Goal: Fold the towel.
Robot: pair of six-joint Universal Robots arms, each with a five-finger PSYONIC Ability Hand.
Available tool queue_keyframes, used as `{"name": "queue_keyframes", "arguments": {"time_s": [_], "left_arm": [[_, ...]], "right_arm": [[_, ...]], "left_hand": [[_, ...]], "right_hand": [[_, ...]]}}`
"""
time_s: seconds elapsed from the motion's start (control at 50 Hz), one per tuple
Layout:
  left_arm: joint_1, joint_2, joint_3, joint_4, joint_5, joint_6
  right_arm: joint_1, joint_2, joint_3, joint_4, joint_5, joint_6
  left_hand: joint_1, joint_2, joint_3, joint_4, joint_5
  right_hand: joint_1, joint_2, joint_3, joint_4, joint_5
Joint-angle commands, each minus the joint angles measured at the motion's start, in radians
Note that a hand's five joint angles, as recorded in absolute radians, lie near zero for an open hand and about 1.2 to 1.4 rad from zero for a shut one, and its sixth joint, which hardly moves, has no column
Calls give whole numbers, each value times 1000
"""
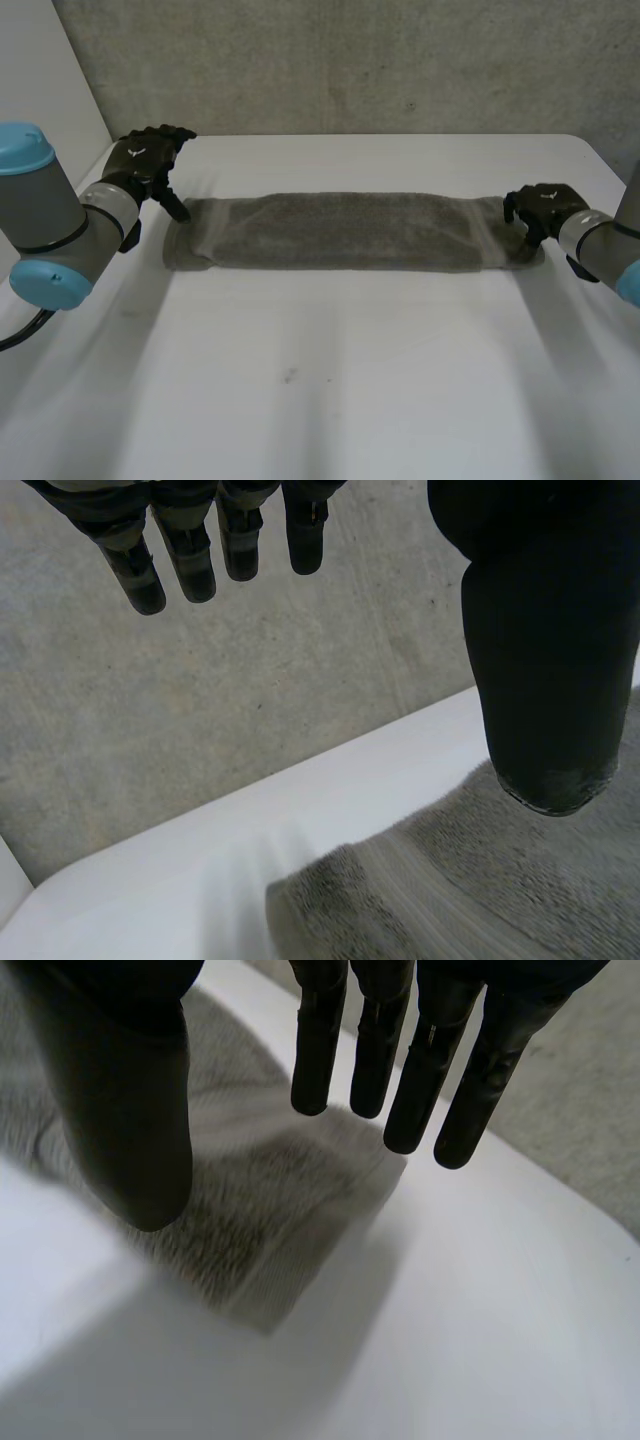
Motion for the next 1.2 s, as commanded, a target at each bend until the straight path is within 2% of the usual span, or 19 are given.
{"name": "queue_keyframes", "arguments": {"time_s": [0.02,0.08,0.1,0.12,0.16,0.34,0.44,0.48,0.62,0.66,0.76,0.82,0.86,0.88,0.92,0.94,0.98,1.08,1.2], "left_arm": [[-2,1,-26,7,0,-1],[-2,1,-29,10,0,-1],[-2,1,-30,10,-1,-1],[-2,1,-30,10,-1,-1],[-2,1,-30,10,-1,-1],[-3,16,-47,8,0,-1],[-2,36,-69,10,0,-1],[1,48,-82,10,2,-1],[8,68,-104,10,2,-1],[9,73,-107,10,2,-1],[9,85,-124,10,2,-1],[8,91,-131,10,2,-1],[6,96,-136,10,2,-1],[6,96,-136,10,2,-1],[2,96,-138,10,2,-1],[1,96,-138,10,2,-1],[0,96,-138,10,0,-1],[-2,96,-148,11,2,-1],[0,93,-155,25,2,-6]], "right_arm": [[-12,69,-2,-42,-1,-43],[-21,93,-13,-70,-1,-45],[-27,102,-18,-82,-3,-45],[-27,103,-18,-82,-3,-45],[-36,113,-28,-105,-1,-48],[-113,73,-39,-140,51,-57],[-194,43,-39,-133,91,-155],[-234,30,-50,-134,100,-248],[-228,-26,-100,-133,95,-292],[-200,-40,-120,-133,95,-278],[55,-46,-221,-140,82,-243],[114,-36,-243,-144,79,-243],[244,12,-286,-145,66,-243],[245,12,-286,-145,66,-243],[380,79,-336,-144,27,-243],[381,79,-337,-144,26,-243],[483,138,-358,-144,-19,-243],[560,225,-363,-144,-73,-243],[599,277,-361,-140,-90,-243]], "left_hand": [[3,9,7,7,-27],[3,9,7,7,-27],[3,9,7,7,-27],[3,9,7,7,-27],[3,9,7,7,-27],[3,9,7,7,-27],[3,9,7,7,-27],[3,9,7,7,-27],[3,9,7,7,-27],[3,9,7,7,-27],[3,9,7,7,-27],[3,9,7,7,-27],[3,9,7,7,-27],[3,9,7,7,-27],[3,9,7,7,-27],[3,9,7,7,-27],[3,9,7,7,-27],[3,9,7,7,-27],[3,9,7,7,-27]], "right_hand": [[35,41,36,40,30],[178,185,180,183,174],[330,336,331,335,325],[331,338,333,336,326],[838,845,839,843,833],[841,848,842,846,836],[841,848,842,846,836],[841,848,842,846,836],[841,848,842,846,836],[841,848,842,846,836],[841,848,842,846,836],[841,848,842,846,836],[841,848,842,846,836],[841,848,842,846,836],[841,848,842,846,836],[841,848,842,846,836],[841,848,842,846,836],[841,848,842,846,836],[789,796,791,794,784]]}}
